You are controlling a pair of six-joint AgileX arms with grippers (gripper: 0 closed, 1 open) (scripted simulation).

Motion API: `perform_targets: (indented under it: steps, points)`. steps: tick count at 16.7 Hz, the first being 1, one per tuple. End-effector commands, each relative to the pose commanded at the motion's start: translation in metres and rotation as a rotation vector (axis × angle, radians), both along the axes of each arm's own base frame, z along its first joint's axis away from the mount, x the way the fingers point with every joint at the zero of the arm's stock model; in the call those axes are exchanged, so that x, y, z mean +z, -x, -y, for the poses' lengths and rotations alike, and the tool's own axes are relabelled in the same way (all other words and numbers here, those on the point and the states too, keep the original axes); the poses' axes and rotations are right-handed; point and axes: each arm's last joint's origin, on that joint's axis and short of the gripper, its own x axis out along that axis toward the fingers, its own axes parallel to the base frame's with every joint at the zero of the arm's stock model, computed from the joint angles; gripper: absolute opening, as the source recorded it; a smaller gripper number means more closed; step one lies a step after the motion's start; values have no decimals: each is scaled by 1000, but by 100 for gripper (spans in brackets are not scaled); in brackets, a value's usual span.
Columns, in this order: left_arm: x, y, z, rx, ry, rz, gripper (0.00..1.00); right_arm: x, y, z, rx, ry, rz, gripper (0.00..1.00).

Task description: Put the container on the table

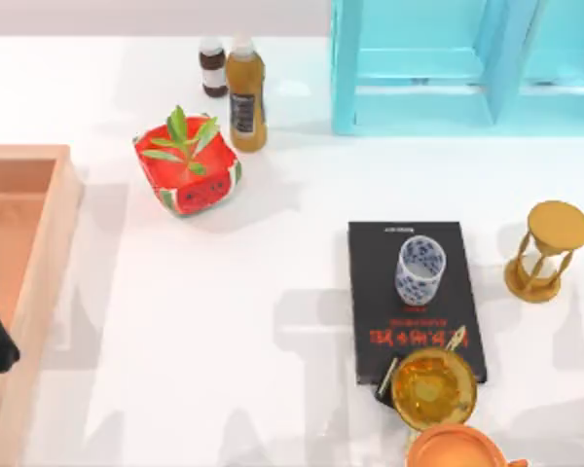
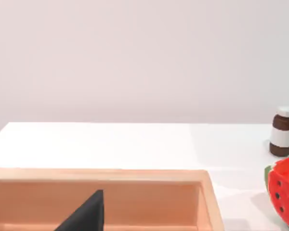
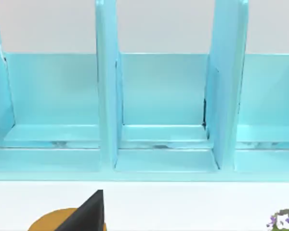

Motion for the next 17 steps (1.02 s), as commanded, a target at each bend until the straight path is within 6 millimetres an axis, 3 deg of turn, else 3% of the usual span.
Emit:
perform_targets:
  steps: [3,6,12,17]
  points:
    - [2,0,0,-3,4,-5,100,0,0,0,0,0,0,100]
    - [20,-1,4,-28,35,-53,100,0,0,0,0,0,0,100]
    - [99,-23,24,-126,154,-287,100,0,0,0,0,0,0,100]
    - [172,-79,72,-193,234,-566,100,0,0,0,0,0,0,100]
